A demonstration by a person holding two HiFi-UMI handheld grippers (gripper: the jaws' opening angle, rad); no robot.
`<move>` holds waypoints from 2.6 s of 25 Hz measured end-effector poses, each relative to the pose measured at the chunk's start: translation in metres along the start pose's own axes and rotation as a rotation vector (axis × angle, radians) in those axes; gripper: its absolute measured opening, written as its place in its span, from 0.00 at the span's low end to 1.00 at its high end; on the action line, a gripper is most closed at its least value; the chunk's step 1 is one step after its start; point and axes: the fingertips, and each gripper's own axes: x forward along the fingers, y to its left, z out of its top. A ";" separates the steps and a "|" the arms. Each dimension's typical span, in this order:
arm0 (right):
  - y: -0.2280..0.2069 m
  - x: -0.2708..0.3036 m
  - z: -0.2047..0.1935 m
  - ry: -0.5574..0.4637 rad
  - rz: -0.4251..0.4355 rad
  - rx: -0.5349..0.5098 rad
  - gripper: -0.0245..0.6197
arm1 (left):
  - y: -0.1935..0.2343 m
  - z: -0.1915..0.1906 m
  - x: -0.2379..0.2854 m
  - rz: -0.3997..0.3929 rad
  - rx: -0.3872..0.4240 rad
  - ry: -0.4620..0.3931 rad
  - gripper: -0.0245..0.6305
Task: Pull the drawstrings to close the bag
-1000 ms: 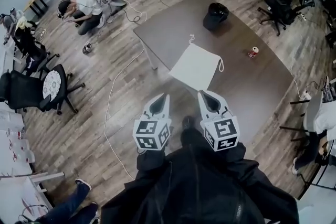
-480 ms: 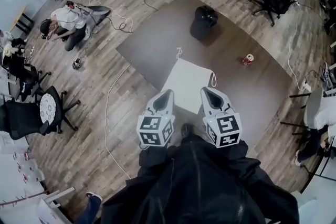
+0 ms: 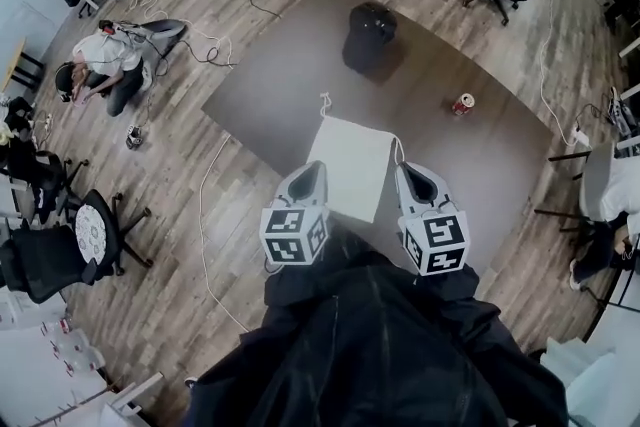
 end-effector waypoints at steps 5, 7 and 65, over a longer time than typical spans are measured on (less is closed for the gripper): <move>-0.036 0.028 -0.025 0.076 -0.111 0.055 0.07 | 0.037 -0.011 0.048 -0.022 0.005 0.090 0.09; -0.050 0.041 -0.036 0.115 -0.153 0.074 0.07 | 0.049 -0.015 0.070 -0.036 0.006 0.127 0.09; -0.168 0.244 -0.317 0.839 -0.179 0.248 0.16 | 0.188 -0.169 0.366 -0.050 0.279 0.740 0.16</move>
